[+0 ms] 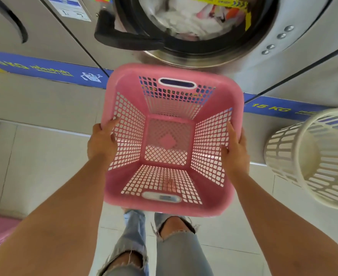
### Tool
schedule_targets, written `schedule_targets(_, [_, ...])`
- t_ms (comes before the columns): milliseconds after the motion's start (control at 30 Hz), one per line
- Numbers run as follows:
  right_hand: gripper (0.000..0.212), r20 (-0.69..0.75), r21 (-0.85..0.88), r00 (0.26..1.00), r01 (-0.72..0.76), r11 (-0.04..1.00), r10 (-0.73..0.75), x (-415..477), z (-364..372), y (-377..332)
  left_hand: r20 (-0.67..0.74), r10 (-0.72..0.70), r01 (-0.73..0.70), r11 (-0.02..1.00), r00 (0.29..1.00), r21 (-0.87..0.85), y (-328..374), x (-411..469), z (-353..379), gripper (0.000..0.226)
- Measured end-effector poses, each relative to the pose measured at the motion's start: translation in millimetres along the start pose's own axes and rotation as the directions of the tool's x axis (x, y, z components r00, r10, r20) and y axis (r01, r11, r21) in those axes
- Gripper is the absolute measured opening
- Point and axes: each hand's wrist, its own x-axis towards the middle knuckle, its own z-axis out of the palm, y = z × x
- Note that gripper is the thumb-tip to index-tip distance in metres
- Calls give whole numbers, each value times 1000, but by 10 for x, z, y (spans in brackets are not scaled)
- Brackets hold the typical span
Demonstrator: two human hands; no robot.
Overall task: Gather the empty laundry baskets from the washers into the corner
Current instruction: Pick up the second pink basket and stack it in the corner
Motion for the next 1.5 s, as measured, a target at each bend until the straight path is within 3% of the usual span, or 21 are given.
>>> schedule_targets(367, [75,71,-45,994,88,995,-84,-819,-209,-477,-66,-143,137,987,988,-86,-711,-1025,-570,54])
schedule_targets(733, [76,164,-48,905,404,914,-391,-2034,320,-1534,-220,-388,337,911,895,-238,-2338,-2466,-1117,58])
schedule_targets(933, [78,230,0,780,598,801,-582,-2877,761,-2336,-304,-595,492,796,744,-353,-3360,-3381,-1365,55])
schedule_targets(1267, [75,219,127,534,814,567,-816,-4273,1440,-3547,-459,-747,411,655,482,-634,-4824,-4648,-1656,63])
schedule_targets(1500, [77,107,205,358,905,373,-928,-5174,1760,-4289,-514,-824,377,567,241,-733,-5535,-5307,-2010,61])
